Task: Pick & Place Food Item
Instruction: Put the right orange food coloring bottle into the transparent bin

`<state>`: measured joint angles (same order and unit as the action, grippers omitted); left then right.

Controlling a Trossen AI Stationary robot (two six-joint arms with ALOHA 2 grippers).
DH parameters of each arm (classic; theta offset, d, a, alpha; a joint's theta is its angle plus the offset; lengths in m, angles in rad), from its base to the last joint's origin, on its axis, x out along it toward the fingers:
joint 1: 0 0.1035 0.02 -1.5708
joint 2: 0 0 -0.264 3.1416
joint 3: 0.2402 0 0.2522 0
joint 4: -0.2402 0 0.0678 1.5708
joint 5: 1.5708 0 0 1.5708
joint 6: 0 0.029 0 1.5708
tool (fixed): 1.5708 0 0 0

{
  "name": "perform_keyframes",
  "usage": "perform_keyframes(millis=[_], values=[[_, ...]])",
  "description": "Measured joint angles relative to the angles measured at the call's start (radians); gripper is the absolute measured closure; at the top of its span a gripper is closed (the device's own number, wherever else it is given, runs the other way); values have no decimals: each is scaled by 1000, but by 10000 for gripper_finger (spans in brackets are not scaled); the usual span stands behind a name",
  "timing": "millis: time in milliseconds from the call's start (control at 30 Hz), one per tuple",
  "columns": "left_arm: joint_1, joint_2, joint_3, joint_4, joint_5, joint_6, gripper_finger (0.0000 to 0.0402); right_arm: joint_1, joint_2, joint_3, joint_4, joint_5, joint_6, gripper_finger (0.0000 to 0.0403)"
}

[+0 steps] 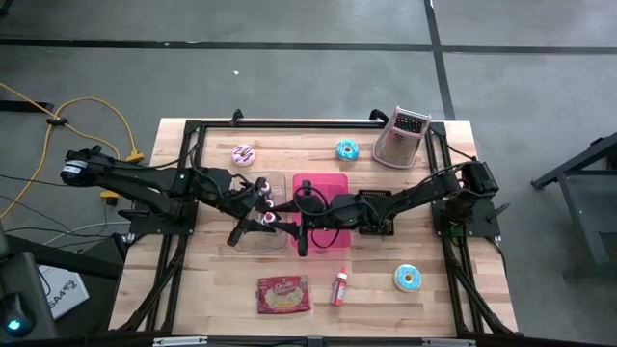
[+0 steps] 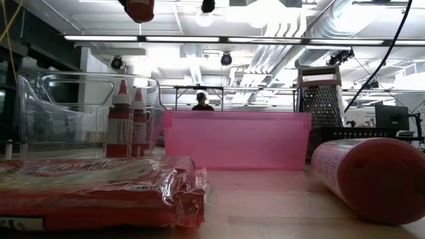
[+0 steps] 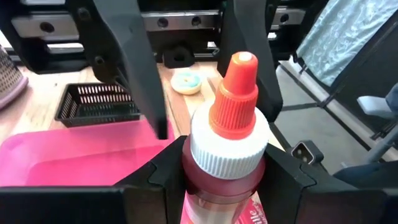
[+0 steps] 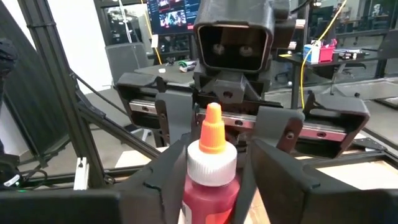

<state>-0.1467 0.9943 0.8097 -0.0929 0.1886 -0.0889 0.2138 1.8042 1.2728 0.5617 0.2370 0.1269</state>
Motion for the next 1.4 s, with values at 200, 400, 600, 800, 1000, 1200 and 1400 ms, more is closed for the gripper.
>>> perform_keyframes(millis=[200,400,600,800,1000,1200,1400], values=[[0,-12,0,-7,-1,-14,253,0,0,0,-41,2,9,198],[0,-58,0,-92,-11,-17,253,3,0,0,-120,-5,65,184],[0,-100,-6,-150,-16,-38,253,23,0,0,-151,-9,90,183],[-11,-117,-75,-126,-19,-75,253,55,0,0,-157,-7,90,183],[-23,-139,-197,11,-43,-96,253,78,0,0,-164,-2,113,183],[-25,-156,-317,123,-116,-103,253,99,0,0,-174,-1,139,183],[-55,-156,-407,220,-143,-131,253,110,0,0,-182,-2,140,183]])
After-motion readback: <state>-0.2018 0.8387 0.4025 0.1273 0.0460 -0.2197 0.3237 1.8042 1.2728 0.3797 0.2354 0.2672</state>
